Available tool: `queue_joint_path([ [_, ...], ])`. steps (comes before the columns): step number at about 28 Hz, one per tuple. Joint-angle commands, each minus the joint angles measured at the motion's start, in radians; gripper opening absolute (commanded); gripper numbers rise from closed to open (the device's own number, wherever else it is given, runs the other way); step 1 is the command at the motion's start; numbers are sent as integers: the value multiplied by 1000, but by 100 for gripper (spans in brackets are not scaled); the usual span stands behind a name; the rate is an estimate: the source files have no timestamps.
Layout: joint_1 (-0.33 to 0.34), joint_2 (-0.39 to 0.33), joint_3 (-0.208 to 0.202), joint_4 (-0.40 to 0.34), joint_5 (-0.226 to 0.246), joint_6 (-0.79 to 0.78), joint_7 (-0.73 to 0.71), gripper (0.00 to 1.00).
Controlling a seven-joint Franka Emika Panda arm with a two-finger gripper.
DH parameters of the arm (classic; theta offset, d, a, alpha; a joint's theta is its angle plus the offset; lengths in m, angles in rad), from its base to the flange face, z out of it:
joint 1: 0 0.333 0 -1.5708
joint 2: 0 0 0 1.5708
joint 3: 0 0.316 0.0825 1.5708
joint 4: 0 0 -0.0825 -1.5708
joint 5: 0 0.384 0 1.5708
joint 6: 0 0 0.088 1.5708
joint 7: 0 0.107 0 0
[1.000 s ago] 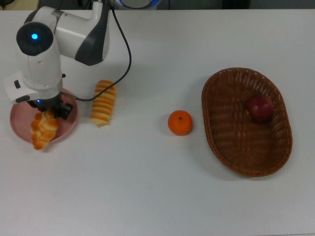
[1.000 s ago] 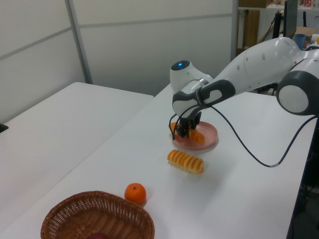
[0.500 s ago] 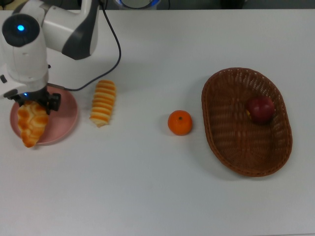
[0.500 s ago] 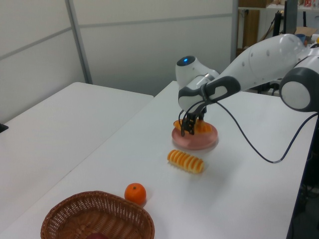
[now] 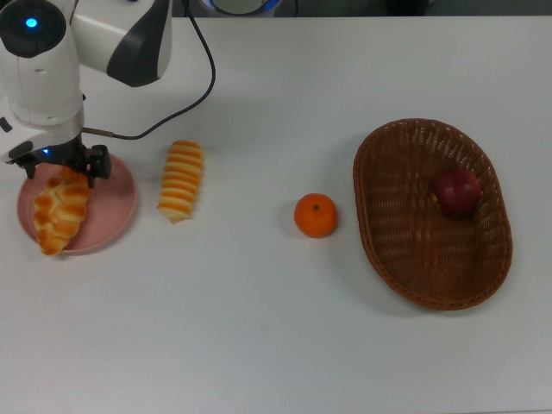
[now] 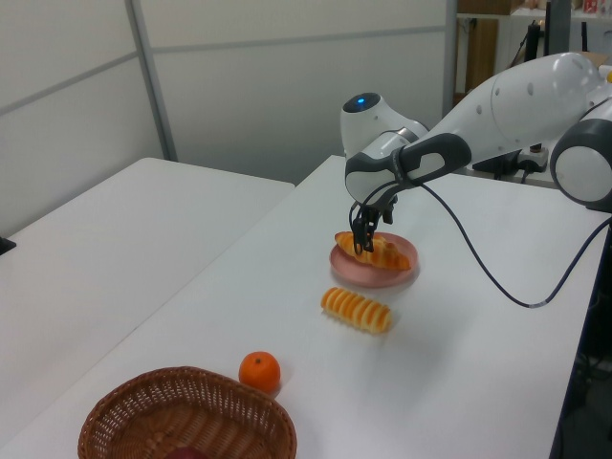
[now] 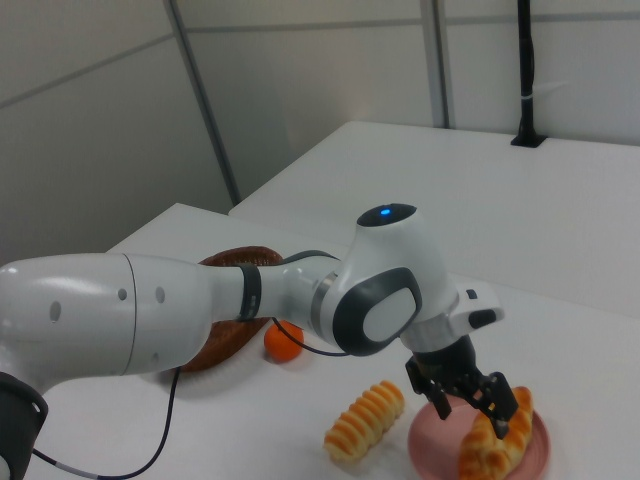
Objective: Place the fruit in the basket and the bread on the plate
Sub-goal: 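Carry the braided roll onto the pink plate and release it, then move the gripper to the orange and lower onto it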
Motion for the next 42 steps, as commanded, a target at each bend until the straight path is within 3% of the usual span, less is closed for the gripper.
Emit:
queue_joint_path([
  [1,91,-85,-3,-29,2,-128,-2,100],
  [4,155,-126,-2,-31,25,-212,42,100],
  [9,281,-172,-7,-29,117,-283,151,100],
  [18,456,-125,-8,-28,120,-259,288,100],
  [34,598,12,-11,-25,106,-47,437,100],
  [42,609,22,-11,-9,106,-39,451,100],
])
